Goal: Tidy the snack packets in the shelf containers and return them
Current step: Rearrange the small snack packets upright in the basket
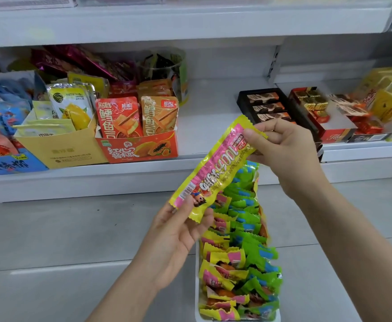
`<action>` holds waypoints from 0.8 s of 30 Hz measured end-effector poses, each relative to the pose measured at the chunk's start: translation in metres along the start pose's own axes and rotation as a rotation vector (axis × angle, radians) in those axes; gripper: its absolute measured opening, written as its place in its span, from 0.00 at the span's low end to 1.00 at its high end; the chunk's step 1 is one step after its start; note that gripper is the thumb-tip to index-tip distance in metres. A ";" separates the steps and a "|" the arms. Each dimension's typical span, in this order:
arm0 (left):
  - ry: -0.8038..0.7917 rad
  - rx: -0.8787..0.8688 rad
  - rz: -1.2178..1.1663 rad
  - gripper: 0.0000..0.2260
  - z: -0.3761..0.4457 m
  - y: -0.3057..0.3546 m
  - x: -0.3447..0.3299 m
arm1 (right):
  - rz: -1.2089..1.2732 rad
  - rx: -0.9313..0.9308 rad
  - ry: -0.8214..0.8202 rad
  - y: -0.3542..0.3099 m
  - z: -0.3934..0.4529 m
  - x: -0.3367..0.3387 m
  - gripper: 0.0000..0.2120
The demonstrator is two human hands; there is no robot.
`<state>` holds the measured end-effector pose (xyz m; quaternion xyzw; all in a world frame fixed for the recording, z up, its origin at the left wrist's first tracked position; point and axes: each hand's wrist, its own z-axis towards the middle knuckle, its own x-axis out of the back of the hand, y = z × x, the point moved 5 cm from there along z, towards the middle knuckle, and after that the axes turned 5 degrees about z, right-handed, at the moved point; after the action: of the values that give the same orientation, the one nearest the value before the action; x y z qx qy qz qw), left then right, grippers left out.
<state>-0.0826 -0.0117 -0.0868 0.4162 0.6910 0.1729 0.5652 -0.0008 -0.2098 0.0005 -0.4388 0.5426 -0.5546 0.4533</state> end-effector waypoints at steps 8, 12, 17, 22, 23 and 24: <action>0.069 -0.409 0.390 0.12 0.008 0.033 -0.005 | 0.333 -0.426 -0.082 0.019 -0.006 -0.018 0.21; 0.014 -0.667 0.792 0.13 0.012 0.061 -0.008 | 0.510 -0.392 -0.149 0.000 0.004 -0.021 0.22; -0.124 -0.660 0.906 0.17 0.009 0.058 -0.012 | 0.333 -0.252 -0.111 -0.005 0.007 -0.021 0.10; -0.037 -0.366 0.562 0.32 0.005 0.032 -0.007 | 0.360 -0.234 -0.075 -0.003 0.005 -0.021 0.11; 0.006 -0.306 0.536 0.29 0.006 0.027 -0.005 | 0.373 -0.240 -0.074 -0.003 0.005 -0.022 0.11; 0.024 -0.258 0.531 0.25 0.006 0.023 -0.004 | 0.385 -0.248 -0.074 -0.002 0.005 -0.022 0.11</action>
<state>-0.0682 -0.0025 -0.0698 0.5049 0.5367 0.4060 0.5404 0.0083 -0.1888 0.0025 -0.3996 0.6633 -0.3704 0.5129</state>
